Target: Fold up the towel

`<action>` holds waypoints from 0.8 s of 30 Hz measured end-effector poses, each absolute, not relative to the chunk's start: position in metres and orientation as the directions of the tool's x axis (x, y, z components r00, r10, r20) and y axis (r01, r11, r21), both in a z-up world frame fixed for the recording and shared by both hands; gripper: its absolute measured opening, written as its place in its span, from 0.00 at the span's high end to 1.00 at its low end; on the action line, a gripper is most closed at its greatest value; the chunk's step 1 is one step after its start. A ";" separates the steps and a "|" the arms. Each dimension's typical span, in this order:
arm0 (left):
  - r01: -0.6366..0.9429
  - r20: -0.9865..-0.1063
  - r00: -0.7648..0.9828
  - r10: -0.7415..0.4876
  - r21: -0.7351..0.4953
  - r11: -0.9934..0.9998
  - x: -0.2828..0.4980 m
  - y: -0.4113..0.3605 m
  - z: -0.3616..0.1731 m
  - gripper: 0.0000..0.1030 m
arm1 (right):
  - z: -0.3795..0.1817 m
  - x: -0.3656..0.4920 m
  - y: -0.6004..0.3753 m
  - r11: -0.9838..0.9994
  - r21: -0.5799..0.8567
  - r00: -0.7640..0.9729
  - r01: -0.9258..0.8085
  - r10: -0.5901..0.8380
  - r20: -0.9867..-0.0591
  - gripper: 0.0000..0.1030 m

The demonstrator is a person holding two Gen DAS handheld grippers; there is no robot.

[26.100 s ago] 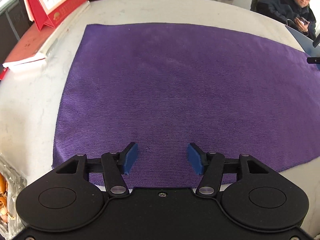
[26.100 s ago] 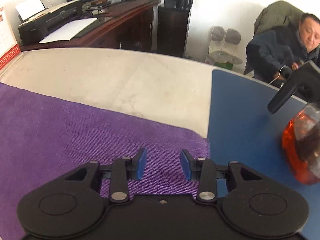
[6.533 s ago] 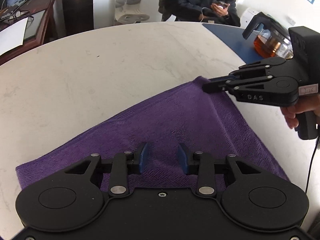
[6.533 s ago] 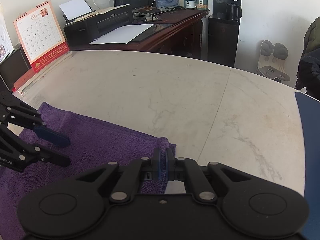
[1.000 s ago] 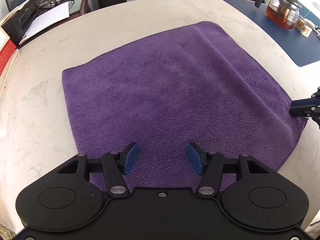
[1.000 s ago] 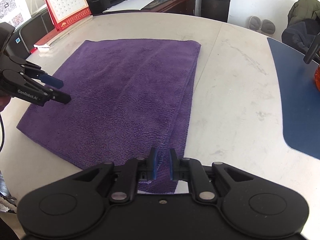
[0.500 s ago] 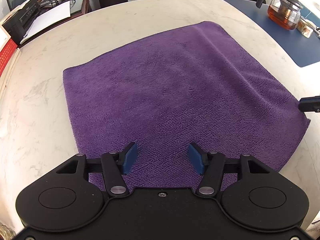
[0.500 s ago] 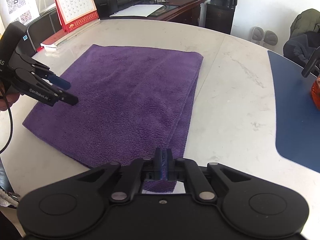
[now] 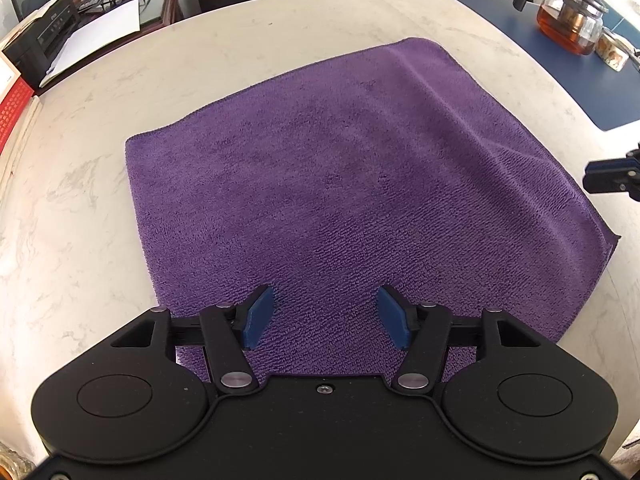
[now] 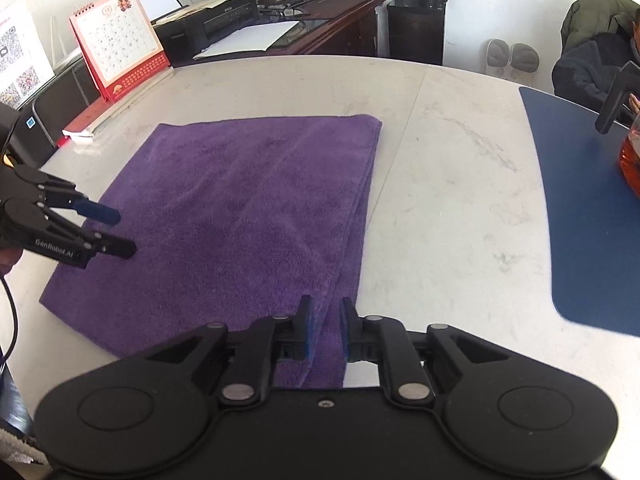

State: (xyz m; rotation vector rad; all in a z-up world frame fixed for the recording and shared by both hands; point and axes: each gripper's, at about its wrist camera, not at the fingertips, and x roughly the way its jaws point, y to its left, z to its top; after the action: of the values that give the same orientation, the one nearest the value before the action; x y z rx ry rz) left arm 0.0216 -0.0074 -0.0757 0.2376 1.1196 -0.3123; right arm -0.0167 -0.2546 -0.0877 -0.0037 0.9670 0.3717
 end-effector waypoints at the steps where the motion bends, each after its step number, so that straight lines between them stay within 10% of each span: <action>1: 0.361 -0.908 0.401 -0.125 0.031 0.932 0.022 -0.007 -0.076 0.41 | -0.090 -0.011 -0.253 0.937 0.171 0.503 -0.304 0.311 -0.806 0.83; 24: 0.359 -0.910 0.395 -0.126 0.027 0.933 0.025 -0.004 -0.078 0.37 | -0.083 -0.005 -0.246 0.925 0.145 0.507 -0.351 0.318 -0.801 0.97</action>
State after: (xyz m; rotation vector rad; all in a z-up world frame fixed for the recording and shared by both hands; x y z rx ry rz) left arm 0.0248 -0.0043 -0.0776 0.2336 1.1257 -0.3112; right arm -0.0050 -0.2458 -0.0834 -0.0372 0.9575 0.4033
